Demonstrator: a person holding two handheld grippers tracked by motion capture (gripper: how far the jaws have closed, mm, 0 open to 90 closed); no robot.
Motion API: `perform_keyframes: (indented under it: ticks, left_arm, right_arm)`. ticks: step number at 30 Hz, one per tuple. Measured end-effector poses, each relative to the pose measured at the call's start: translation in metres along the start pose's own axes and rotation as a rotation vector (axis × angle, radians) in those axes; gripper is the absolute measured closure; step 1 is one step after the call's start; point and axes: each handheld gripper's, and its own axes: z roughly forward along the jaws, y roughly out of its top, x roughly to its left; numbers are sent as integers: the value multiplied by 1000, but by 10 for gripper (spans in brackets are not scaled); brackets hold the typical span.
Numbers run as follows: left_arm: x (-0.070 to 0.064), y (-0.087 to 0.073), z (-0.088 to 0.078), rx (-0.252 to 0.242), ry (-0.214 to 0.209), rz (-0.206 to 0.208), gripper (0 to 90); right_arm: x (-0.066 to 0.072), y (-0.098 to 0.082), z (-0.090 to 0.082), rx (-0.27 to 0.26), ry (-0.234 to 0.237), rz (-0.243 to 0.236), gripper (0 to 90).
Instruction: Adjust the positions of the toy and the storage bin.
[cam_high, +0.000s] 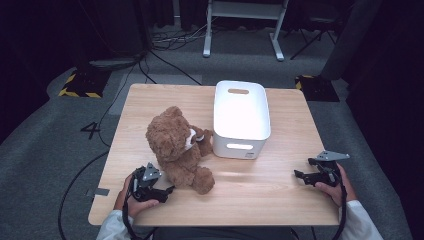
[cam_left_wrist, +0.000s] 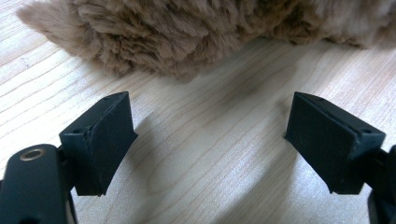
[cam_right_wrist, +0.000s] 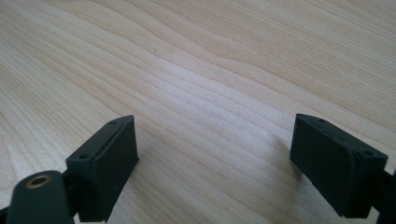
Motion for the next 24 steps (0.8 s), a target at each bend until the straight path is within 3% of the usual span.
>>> perform_keyframes:
  ticks: [14, 18, 20, 24]
  left_arm:
    - [-1, 1, 1, 1, 9, -7, 145]
    - [-2, 1, 1, 2, 14, -11, 146]
    - [-2, 1, 1, 2, 15, -12, 145]
    - [-2, 1, 1, 2, 15, -13, 146]
  right_arm:
    - [0, 1, -1, -4, 29, -16, 164]
    - [3, 8, -10, -77, 61, -21, 194]
    - [5, 11, -12, -88, 64, -22, 202]
    - [16, 32, -23, -159, 90, -68, 231]
